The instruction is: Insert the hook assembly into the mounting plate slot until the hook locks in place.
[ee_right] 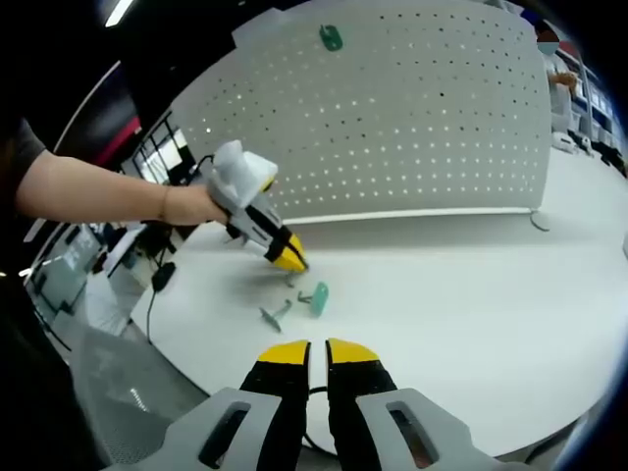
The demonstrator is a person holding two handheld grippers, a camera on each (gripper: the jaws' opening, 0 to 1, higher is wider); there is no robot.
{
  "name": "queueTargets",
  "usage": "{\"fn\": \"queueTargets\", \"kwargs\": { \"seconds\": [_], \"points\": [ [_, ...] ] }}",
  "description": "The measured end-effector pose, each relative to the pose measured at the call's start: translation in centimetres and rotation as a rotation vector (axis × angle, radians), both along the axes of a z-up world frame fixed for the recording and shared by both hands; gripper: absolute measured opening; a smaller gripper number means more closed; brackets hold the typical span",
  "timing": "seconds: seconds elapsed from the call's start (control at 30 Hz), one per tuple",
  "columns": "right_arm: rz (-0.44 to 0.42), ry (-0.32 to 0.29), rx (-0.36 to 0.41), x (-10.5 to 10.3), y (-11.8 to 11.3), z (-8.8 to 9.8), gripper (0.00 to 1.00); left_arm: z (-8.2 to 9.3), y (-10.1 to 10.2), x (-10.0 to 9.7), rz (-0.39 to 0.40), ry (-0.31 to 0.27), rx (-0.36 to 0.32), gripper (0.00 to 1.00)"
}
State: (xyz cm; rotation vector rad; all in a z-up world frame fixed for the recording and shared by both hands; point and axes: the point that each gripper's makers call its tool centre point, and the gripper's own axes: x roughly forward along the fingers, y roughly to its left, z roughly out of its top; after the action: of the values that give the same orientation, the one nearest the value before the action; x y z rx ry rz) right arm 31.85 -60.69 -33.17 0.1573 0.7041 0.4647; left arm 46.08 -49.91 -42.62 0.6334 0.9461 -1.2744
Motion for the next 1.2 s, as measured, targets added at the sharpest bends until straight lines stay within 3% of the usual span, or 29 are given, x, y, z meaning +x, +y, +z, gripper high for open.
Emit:
{"fn": "queueTargets", "kwargs": {
  "seconds": [0.37, 0.53, 0.73, 0.83, 1.0, 1.2],
  "points": [
    [0.005, -0.003, -0.001, 0.0, 0.0, 0.1, 0.04, 0.3, 0.3, -0.4, 0.009, 0.014, 0.021, 0.03],
    [0.005, -0.011, -0.007, -0.1, -0.6, 0.4, 0.04, 1.8, 0.7, 0.7, 0.106, 0.020, -0.018, 0.03],
    [0.002, -0.014, -0.012, -0.1, -1.0, 0.4, 0.04, 2.8, 0.9, 0.4, 0.135, 0.002, -0.017, 0.03],
    [0.017, -0.031, -0.010, 0.3, -0.5, 1.0, 0.04, 3.9, 0.2, -0.2, 0.190, 0.026, -0.069, 0.02],
    [0.038, -0.059, -0.002, 0.9, 0.2, 1.9, 0.04, 6.6, -0.5, -1.0, 0.272, 0.011, -0.139, 0.02],
    [0.067, -0.069, 0.011, 0.8, 1.3, 2.4, 0.06, 9.2, -0.5, -3.0, 0.300, -0.019, -0.173, 0.02]
  ]
}}
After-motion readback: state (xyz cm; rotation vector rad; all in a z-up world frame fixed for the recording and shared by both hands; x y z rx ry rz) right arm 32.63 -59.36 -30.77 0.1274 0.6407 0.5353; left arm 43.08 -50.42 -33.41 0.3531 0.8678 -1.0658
